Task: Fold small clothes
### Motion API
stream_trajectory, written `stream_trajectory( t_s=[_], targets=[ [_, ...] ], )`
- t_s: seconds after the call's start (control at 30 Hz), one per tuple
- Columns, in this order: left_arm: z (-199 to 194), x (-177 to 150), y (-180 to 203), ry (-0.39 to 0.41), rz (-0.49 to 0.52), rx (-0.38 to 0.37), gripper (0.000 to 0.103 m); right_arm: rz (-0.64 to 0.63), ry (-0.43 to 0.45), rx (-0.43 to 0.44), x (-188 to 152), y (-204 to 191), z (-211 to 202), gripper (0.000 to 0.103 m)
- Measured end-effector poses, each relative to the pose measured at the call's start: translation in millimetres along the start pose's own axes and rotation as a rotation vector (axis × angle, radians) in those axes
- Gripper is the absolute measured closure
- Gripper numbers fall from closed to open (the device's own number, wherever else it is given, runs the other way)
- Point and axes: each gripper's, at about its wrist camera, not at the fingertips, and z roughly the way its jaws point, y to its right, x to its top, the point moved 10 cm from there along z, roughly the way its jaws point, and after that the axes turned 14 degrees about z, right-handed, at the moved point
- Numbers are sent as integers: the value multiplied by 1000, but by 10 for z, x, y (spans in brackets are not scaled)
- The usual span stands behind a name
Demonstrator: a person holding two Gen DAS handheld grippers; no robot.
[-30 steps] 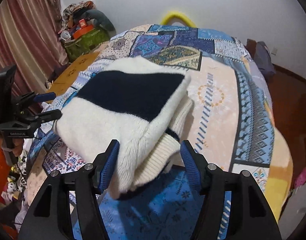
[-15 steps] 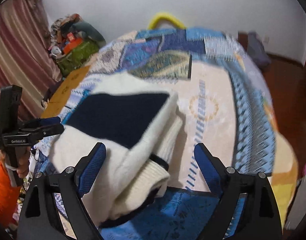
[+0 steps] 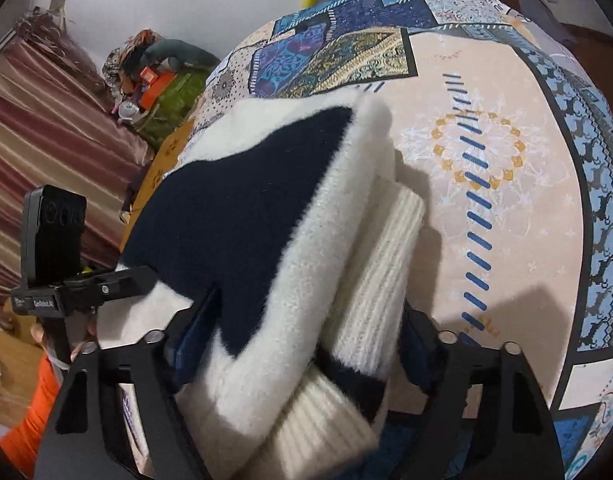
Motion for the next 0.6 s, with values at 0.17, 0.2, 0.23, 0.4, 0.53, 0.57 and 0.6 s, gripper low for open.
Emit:
stream_trajectory(
  t_s=[0.17,0.2,0.23,0.4,0.53,0.57,0.6],
  targets=[
    [-191,74,137,37,70,45,46,-68,31,-26,-46,-154,-161,57],
    [-266,85,180,48,88,59,46,-88,43,-38,-54,-205,-196,58],
    [-349,96,214,62,103,71,47,-108,54,-46,-62,-268,-235,59],
    [-911,199,303,160,138,98,47,-155,106,-16,-21,-584,-445,59],
    [-1321,257,270,221,150,123,46,-190,144,23,39,-983,-595,59],
    [-1380,275,246,231,151,131,46,-196,148,28,46,-1065,-605,59],
    [-1470,264,199,244,147,141,46,-201,152,36,51,-1162,-616,59]
  ],
)
